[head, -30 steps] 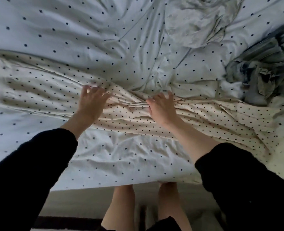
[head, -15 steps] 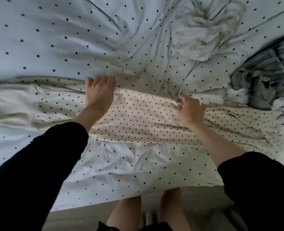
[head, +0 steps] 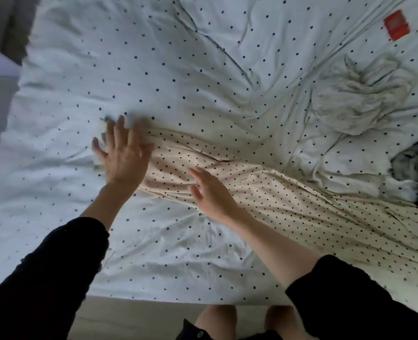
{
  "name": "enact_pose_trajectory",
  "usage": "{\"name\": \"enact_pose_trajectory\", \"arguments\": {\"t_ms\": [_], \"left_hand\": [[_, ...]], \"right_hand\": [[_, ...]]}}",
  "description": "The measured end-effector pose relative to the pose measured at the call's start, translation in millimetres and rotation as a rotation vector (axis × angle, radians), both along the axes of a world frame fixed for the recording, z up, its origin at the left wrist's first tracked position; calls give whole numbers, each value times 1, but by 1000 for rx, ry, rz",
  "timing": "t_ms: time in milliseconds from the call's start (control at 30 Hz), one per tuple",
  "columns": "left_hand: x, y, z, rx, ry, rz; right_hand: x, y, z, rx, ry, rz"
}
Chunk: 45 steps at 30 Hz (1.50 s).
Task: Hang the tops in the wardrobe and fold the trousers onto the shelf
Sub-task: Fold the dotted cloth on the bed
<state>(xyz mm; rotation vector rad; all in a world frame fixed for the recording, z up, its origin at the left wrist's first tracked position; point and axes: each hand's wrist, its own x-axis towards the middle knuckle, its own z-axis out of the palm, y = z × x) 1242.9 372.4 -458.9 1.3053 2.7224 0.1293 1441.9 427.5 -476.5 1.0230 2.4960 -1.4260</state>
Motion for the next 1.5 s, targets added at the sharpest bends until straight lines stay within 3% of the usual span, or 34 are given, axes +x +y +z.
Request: {"name": "enact_pose_trajectory", "arguments": {"t_ms": [133, 267, 333, 400, 467, 567, 667, 900, 967, 1067, 1133, 1267, 1367, 1500], "left_hand": [[-40, -26, 3, 97, -416, 281], [-47, -20, 10, 217, -826, 549], [-47, -17, 10, 119, -732, 521], [-37, -16, 16, -32, -501, 469], [-22, -13, 29, -61, -353, 372], [9, -3, 53, 60, -301, 182], [61, 18, 73, 38, -288, 59], [222, 66, 58, -7, -232, -287], [275, 73, 36, -57, -395, -421], [338, 72, 11, -333, -750, -624], [356, 61, 3, -431, -775, -662], [345, 39, -24, -323, -809, -438], [300, 24, -51, -215, -673, -195], [241, 14, -74, -243, -485, 43]], "right_hand": [[-48, -9, 10, -108, 55, -35], [-58, 2, 16, -505, 42, -189], [-52, 9, 17, -762, 79, -357], [-41, 15, 15, -929, 111, -473], [-23, 18, 16, -986, 129, -514], [4, 21, 23, -1032, 150, -569], [42, 30, 28, -1081, 201, -660], [148, 57, 33, -978, 266, -860], [193, 62, 28, -840, 220, -949], [253, 68, 8, -641, 62, -1104], [278, 69, -9, -580, -96, -1136], [301, 58, -36, -531, -223, -1006], [286, 43, -38, -456, -183, -843], [258, 28, -50, -363, -132, -568]]}}
